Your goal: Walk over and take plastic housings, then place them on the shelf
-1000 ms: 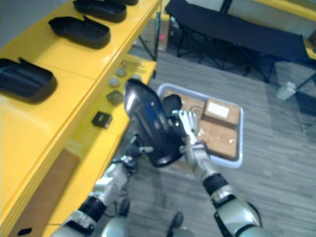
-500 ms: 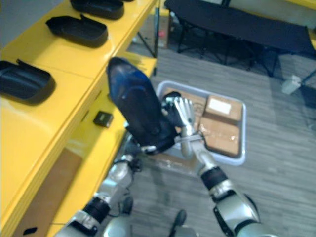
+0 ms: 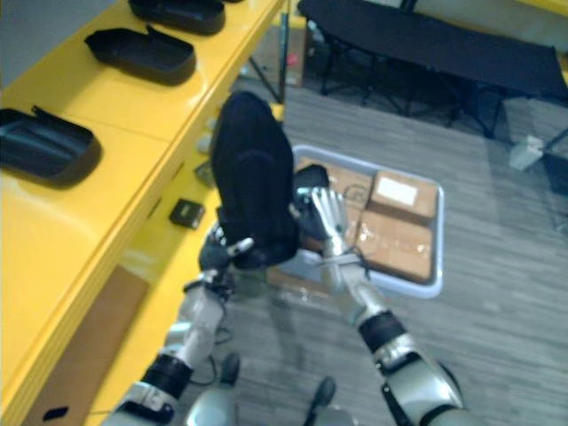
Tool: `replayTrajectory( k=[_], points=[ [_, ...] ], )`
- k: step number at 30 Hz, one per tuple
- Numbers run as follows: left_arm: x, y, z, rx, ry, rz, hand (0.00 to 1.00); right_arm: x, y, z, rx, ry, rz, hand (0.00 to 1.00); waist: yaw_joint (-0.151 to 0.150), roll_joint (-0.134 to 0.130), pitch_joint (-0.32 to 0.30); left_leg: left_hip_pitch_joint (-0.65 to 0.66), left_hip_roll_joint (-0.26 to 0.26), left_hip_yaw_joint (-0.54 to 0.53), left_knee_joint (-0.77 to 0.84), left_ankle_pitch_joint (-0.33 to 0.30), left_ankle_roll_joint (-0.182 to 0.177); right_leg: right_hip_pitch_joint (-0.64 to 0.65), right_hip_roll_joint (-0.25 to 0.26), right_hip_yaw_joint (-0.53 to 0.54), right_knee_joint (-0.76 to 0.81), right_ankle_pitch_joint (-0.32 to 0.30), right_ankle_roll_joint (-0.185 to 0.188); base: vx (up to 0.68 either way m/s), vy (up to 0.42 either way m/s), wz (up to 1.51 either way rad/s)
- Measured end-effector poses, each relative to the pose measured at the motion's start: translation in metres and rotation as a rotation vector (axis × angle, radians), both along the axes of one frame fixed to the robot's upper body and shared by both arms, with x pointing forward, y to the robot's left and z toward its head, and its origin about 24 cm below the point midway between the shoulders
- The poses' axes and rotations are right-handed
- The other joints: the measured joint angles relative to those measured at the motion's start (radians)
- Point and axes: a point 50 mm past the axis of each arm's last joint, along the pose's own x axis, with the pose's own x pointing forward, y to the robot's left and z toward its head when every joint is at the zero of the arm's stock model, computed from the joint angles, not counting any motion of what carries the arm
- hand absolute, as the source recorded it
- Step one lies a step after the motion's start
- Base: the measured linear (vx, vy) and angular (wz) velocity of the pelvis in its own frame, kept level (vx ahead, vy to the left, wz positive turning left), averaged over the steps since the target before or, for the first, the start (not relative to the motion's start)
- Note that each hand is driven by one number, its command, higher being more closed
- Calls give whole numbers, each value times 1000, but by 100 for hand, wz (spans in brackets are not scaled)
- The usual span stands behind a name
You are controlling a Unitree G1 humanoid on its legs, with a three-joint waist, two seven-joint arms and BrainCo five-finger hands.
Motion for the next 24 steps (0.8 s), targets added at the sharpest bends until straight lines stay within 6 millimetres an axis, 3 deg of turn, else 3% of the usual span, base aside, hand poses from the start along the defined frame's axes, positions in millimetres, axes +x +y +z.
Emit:
replayTrajectory(
  k=[6,18,19,24],
  points=[
    [0,-2,-1,-65,20,7,100,-3,6,0,30,-11,14,100,-3,1,0,0,0,0,0,0,0,0,0,0,0,0,0,0,0,0],
    [4,-13,12,35,-12,85,100,-7,7,0,115,-1,21,100,-6,1,1,-5,0,4,0,0,0,-4,-1,2,-3,0,0,0,0,0],
    [5,-13,13,52,-18,93,100,-7,7,0,125,5,21,0,-6,1,1,-5,0,4,0,0,0,-4,-1,2,-3,0,0,0,0,0],
    [3,-15,30,201,-98,192,100,-10,8,-2,233,34,53,0,-8,10,6,-4,1,9,0,-2,-2,-6,0,6,-5,0,0,0,0,-1]
  ],
)
